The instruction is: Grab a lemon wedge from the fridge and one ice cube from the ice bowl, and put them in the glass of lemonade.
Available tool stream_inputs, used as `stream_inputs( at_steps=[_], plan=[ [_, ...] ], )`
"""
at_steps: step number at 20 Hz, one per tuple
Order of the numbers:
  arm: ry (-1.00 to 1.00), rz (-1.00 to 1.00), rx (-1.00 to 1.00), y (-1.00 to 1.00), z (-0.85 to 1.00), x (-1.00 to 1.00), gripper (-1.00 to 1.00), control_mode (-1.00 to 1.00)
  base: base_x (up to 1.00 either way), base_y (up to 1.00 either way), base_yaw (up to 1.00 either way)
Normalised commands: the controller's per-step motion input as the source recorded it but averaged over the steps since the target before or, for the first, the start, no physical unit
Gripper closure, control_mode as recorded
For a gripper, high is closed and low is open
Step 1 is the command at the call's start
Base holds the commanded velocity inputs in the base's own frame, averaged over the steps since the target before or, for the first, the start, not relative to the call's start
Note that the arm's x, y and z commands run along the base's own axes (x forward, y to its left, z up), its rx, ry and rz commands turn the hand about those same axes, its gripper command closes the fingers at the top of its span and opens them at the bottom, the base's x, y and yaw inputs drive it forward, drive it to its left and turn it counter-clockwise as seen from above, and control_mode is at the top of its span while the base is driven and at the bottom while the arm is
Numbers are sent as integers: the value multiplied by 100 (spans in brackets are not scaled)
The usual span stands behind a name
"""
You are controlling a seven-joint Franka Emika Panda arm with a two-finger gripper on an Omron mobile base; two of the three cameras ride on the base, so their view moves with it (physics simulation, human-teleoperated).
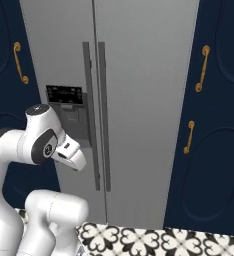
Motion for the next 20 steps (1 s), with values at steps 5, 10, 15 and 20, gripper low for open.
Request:
stream_inputs(
  at_steps=[5,10,15,20],
  plan=[
    [0,0,0,0,0,0,-100,100,0,-4,2],
    [0,0,0,0,0,2,-100,-100,0,0,0],
    [-2,28,7,-26,30,23,-100,-100,0,0,0],
    [-15,28,6,-22,53,32,-100,-100,0,0,0]
  ],
)
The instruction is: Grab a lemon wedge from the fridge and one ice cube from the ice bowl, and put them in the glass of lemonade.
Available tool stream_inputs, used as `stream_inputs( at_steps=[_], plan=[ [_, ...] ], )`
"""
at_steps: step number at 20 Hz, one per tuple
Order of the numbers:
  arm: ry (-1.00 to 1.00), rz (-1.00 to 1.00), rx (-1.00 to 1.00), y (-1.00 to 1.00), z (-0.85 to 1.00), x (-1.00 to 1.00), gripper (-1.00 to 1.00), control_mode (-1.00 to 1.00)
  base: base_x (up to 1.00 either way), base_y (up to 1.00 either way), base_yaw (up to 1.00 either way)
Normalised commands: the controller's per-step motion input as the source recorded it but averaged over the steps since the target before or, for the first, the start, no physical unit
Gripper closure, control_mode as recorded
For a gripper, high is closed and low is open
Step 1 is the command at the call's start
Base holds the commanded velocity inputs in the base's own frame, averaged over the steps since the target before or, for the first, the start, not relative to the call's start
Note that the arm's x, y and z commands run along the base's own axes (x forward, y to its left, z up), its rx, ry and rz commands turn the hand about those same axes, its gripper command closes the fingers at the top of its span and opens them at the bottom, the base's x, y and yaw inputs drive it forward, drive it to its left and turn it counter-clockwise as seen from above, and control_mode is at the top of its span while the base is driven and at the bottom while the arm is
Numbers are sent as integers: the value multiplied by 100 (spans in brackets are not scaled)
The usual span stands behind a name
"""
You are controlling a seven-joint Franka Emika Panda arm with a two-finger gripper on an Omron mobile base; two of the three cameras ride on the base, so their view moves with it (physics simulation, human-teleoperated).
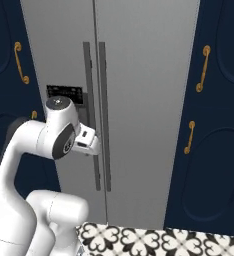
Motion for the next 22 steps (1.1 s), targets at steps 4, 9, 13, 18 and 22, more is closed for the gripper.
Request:
stream_inputs(
  at_steps=[4,9,13,18,22],
  plan=[
    [-28,6,-19,36,100,15,-100,-100,0,0,0],
    [-7,0,-15,28,42,66,-100,-100,0,0,0],
    [0,-2,0,0,0,85,-100,-100,0,0,0],
    [0,-9,7,-3,-3,100,-100,-100,0,0,0],
    [-8,-5,26,-47,-2,47,-100,-100,0,0,0]
  ],
)
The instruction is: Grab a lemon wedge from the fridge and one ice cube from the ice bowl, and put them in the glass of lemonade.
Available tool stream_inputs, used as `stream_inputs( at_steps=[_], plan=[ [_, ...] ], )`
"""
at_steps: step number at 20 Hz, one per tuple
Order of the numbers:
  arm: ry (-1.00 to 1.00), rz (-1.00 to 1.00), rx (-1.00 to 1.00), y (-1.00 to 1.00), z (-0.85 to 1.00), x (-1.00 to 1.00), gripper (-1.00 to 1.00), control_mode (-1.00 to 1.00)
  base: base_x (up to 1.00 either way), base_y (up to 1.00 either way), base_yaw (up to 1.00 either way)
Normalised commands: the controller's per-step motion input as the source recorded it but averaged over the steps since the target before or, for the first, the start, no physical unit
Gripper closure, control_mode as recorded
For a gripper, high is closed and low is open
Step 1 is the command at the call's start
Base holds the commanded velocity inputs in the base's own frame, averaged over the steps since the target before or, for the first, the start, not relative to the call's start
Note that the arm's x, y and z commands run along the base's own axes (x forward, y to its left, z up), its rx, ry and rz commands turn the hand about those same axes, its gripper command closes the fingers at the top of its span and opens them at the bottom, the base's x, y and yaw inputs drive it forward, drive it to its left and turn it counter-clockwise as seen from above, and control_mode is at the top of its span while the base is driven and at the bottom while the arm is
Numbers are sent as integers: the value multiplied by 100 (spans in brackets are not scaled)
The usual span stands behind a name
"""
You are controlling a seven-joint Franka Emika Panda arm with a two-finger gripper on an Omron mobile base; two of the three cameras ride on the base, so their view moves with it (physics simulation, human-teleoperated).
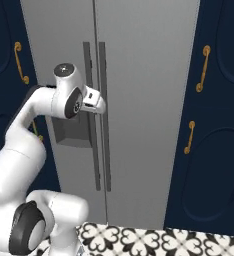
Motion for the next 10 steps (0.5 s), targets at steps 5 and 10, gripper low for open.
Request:
stream_inputs(
  at_steps=[5,10],
  plan=[
    [-10,0,5,-18,11,8,-100,-100,0,0,0],
    [-11,0,-6,0,27,29,-100,-100,0,0,0]
  ],
)
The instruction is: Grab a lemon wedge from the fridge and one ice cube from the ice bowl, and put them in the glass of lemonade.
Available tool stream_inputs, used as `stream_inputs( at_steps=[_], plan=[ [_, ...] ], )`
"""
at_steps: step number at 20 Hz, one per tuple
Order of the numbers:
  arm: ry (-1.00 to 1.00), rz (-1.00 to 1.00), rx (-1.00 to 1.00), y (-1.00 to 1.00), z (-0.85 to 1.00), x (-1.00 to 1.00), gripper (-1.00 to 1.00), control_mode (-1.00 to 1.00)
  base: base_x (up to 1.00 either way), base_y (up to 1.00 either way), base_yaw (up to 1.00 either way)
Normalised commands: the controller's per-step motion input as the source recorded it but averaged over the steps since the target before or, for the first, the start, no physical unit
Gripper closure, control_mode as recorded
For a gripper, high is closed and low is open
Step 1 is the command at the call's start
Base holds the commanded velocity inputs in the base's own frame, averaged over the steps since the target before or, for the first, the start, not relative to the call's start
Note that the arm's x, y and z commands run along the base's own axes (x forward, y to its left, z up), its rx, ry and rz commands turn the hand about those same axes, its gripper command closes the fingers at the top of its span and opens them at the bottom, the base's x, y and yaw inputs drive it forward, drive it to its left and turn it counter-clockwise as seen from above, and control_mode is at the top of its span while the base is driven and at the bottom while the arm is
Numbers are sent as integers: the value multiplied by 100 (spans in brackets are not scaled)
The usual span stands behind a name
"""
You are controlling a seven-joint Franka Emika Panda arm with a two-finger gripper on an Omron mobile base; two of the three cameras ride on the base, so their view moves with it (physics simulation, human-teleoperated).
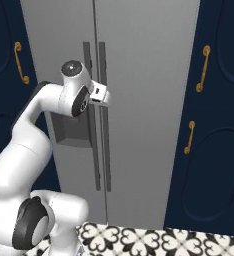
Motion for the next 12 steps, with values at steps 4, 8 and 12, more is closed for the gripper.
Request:
stream_inputs(
  at_steps=[4,8,12],
  plan=[
    [-24,0,-2,1,-4,-17,-100,-100,0,0,0],
    [-15,2,0,24,-53,57,-100,-100,0,0,0],
    [11,6,-7,56,-14,100,-100,-100,0,0,0]
  ],
)
